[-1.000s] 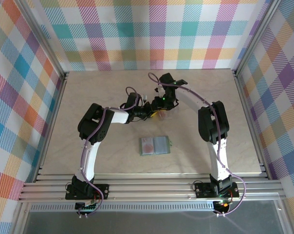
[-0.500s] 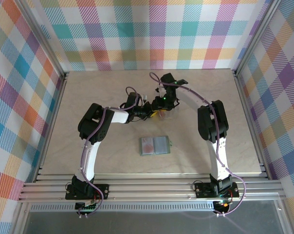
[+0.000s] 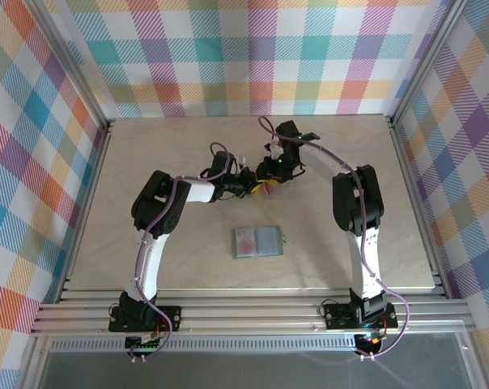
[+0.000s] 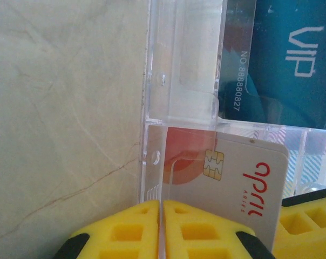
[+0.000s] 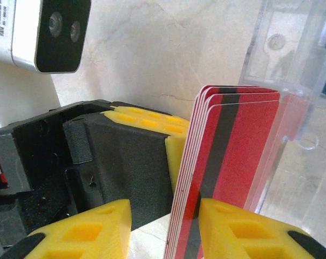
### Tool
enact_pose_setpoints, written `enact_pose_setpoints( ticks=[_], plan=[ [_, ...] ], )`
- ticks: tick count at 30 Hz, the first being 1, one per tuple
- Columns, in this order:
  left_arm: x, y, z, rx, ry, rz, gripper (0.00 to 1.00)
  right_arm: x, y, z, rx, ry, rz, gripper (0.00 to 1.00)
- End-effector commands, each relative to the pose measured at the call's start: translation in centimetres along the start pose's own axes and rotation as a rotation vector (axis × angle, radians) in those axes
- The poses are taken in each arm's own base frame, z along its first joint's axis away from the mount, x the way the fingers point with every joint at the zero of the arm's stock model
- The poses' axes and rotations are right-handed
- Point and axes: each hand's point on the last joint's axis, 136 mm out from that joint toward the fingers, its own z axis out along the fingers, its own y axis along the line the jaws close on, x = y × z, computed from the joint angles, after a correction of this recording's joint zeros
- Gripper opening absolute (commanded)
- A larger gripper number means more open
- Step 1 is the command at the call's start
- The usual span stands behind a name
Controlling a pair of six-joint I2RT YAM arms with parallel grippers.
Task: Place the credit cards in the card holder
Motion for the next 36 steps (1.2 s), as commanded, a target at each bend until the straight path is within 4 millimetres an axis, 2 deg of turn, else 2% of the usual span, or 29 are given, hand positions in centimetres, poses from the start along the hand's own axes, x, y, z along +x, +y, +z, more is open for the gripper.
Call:
enact_pose_setpoints(
  ticks=[1,27,36],
  plan=[
    [0.3,-0.1,1.0,-0.006,0.002,0.038,0.11,0.5,2.6,-0.4,-0.090,0.004,-0.023,0.36],
    [0.4,0.4,1.2,-0.032,0.006,0.043,0.10,0.2,2.3,-1.3,-0.060,-0.023,-0.022,0.14],
    [0.4,0.4,1.3,-0.035,0.010,0.046,0.10,0.1,1.9,-2.2,-0.042,-0.042,-0.017,0.03]
  ],
)
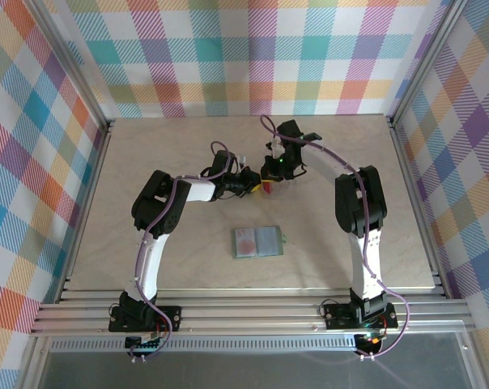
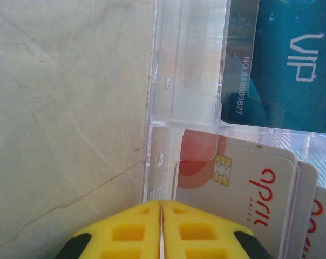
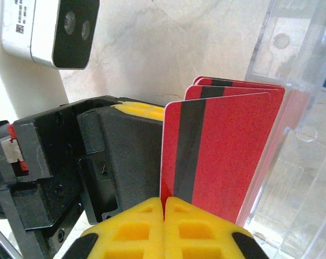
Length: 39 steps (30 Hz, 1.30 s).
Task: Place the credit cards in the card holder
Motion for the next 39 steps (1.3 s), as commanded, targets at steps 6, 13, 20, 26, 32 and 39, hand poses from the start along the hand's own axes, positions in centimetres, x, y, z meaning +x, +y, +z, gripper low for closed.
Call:
enact_pose_setpoints(
  ticks=[6,13,20,26,32,39],
  plan=[
    [0.5,0.1,0.9,-0.020,0.013,0.031,0.10,0.1,0.5,-2.4,0.021,-0.040,-0.014,0.00],
    [0.5,0.0,0.8,-0.026,0.013,0.038,0.10,0.3,-0.9,-3.7,0.089,-0.067,0.004,0.00],
    [0.5,-0.2,0.7,-0.025,0.016,0.041,0.10,0.2,-1.1,-4.5,0.091,-0.084,0.008,0.00],
    [0.5,-0.7,0.4,-0.021,0.021,0.049,0.09,0.1,-1.3,-5.3,0.106,-0.102,0.009,0.00],
    [0.5,-1.4,-0.1,-0.018,0.025,0.063,0.09,0.0,-0.9,-6.6,0.092,-0.128,0.008,0.00],
    [0.5,-2.5,-1.1,-0.005,0.029,0.077,0.10,0.0,-0.7,-8.4,0.102,-0.159,0.003,0.00]
  ],
)
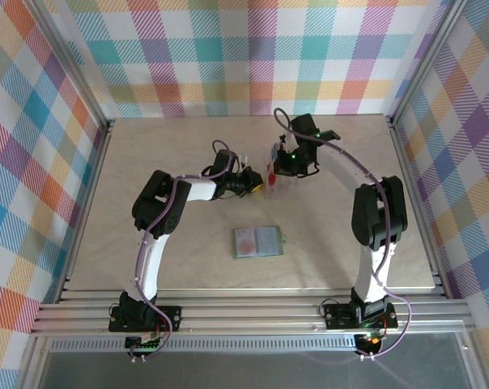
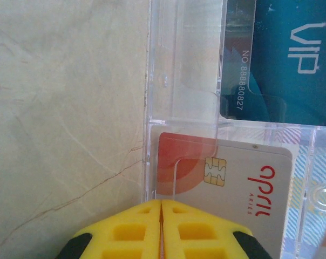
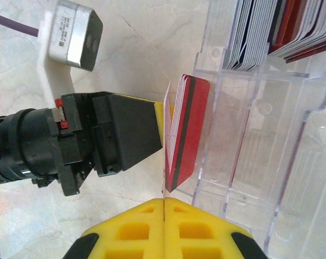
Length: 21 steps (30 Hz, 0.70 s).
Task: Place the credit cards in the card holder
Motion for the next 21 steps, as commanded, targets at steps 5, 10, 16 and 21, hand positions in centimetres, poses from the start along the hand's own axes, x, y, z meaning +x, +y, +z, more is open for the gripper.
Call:
enact_pose_setpoints(
  ticks=[5,10,16,21],
  plan=[
    [0.2,-3.9,-2.1,0.043,0.018,0.063,0.10,-0.1,0.3,-2.9,0.015,-0.050,-0.007,0.00],
    [0.1,-5.3,-3.4,0.061,0.005,0.081,0.10,0.2,0.5,-4.2,0.020,-0.071,-0.011,0.00],
    [0.4,-5.9,-5.9,0.035,-0.017,0.105,0.10,1.7,1.3,-5.7,0.000,-0.074,-0.011,0.00],
    [2.0,-5.2,-8.2,-0.024,-0.020,0.124,0.11,4.8,2.0,-5.6,0.013,-0.025,-0.028,0.00]
  ],
)
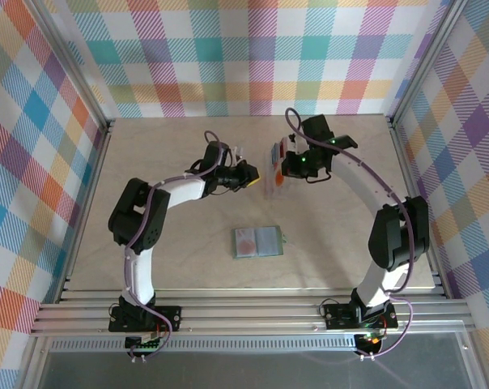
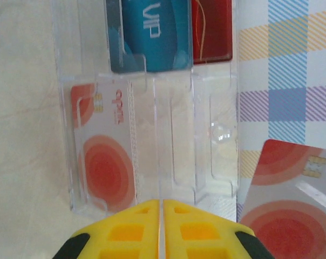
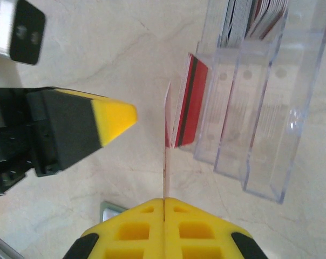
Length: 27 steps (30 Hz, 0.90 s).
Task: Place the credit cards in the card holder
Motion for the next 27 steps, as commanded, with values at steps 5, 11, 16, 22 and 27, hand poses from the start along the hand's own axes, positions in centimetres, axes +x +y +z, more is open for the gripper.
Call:
enact_pose_setpoints(
  ticks=[5,11,16,22,27],
  plan=[
    [3.1,1.8,-4.1,-0.107,0.007,0.029,0.11,6.1,2.3,0.0,-0.005,0.102,-0.006,0.00],
    [6.5,3.8,-7.1,-0.227,0.023,0.090,0.15,10.6,3.3,0.8,-0.025,0.165,0.016,0.00],
    [8.8,6.0,-8.6,-0.291,0.047,0.118,0.17,13.6,4.1,2.4,-0.011,0.201,0.013,0.00],
    [10.4,6.1,-8.5,-0.273,0.076,0.130,0.17,15.9,4.6,4.6,0.010,0.230,0.016,0.00],
    [11.7,6.3,-8.3,-0.280,0.105,0.142,0.18,16.9,4.6,5.7,0.048,0.239,0.011,0.00]
  ],
)
